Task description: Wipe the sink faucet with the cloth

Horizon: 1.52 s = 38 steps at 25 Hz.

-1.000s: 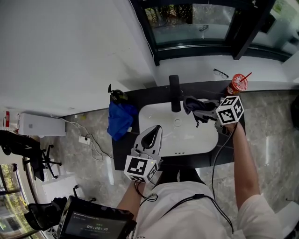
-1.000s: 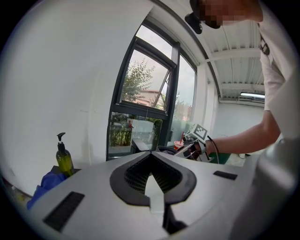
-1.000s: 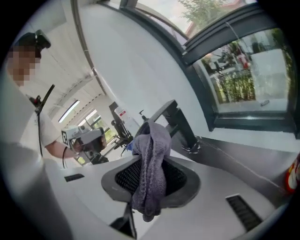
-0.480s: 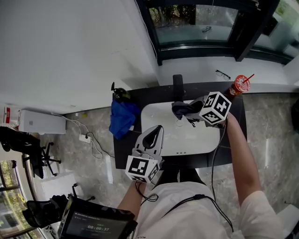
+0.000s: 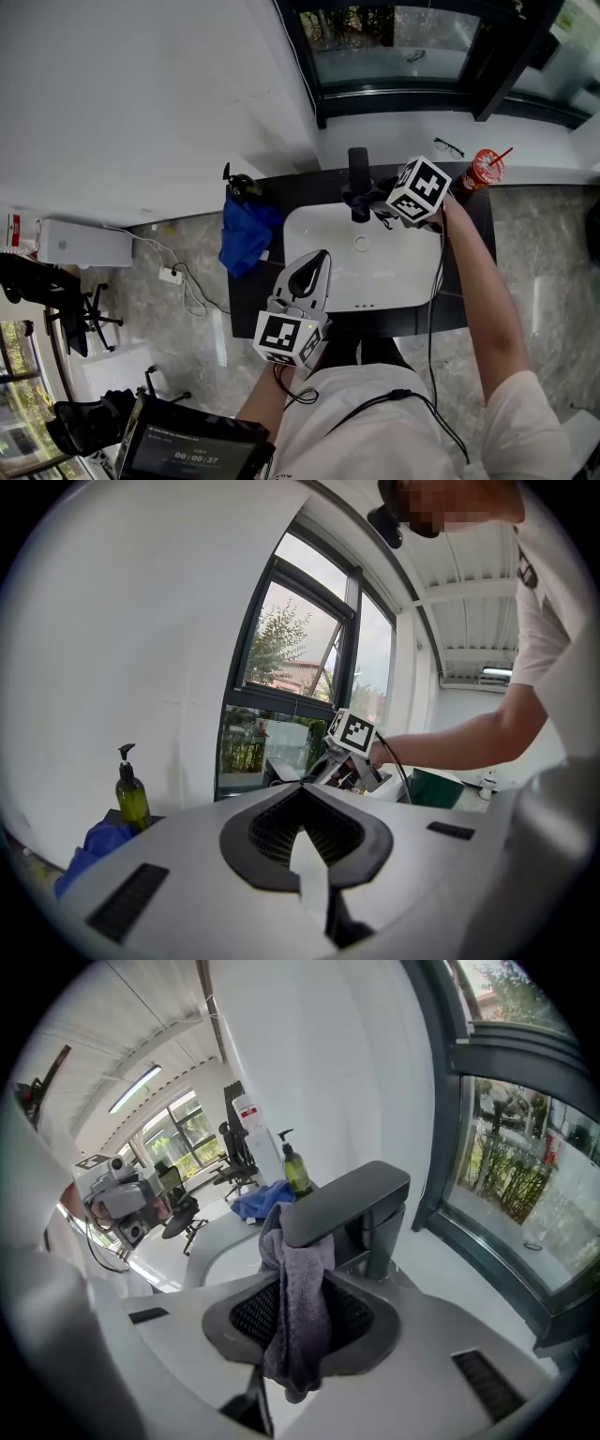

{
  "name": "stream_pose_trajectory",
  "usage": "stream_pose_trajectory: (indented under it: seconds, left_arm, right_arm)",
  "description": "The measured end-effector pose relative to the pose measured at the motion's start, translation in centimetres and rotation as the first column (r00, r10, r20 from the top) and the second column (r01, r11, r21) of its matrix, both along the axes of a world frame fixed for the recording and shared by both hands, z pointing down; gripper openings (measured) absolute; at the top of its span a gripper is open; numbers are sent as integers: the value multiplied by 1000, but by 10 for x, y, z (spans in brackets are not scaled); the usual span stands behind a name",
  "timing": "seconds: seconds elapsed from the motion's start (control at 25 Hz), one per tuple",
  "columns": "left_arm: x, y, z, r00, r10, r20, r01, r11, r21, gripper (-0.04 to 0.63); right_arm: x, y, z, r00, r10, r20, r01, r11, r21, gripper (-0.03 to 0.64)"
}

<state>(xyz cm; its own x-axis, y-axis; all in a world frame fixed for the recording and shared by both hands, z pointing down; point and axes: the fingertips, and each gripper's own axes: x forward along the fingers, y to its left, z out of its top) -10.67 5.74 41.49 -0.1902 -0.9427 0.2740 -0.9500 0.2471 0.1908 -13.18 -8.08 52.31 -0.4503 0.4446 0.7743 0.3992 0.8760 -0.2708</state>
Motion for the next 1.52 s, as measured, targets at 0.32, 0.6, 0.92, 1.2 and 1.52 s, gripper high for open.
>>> stream_pose_trajectory:
  seconds: [0.32,0.6,0.92,1.2,1.52]
  left_arm:
    - [-4,2,1,1000,-5,7,5,1000,-5,-8]
    - [-3,0,1,1000,14,13,-14,1000,-3,-8]
    - [1,-4,2,1000,24,8,-24,1000,-1,-8]
    - [1,-5,1,1000,27,6,-27,1000,-2,-8]
    - [-3,0,2,1000,0,0,0,1000,-7,-8]
  right_arm:
    - [-10,-38,0,973,195,121,-196,981,-6,98]
    - [24,-58,9,937,327,122,-321,945,-64,98]
    - [62,-40,-16,953,236,189,-222,971,-92,98]
    - [59,30,-20,985,-61,160,78,992,-102,98]
    - [36,35,1,987,-158,-22,157,987,-22,98]
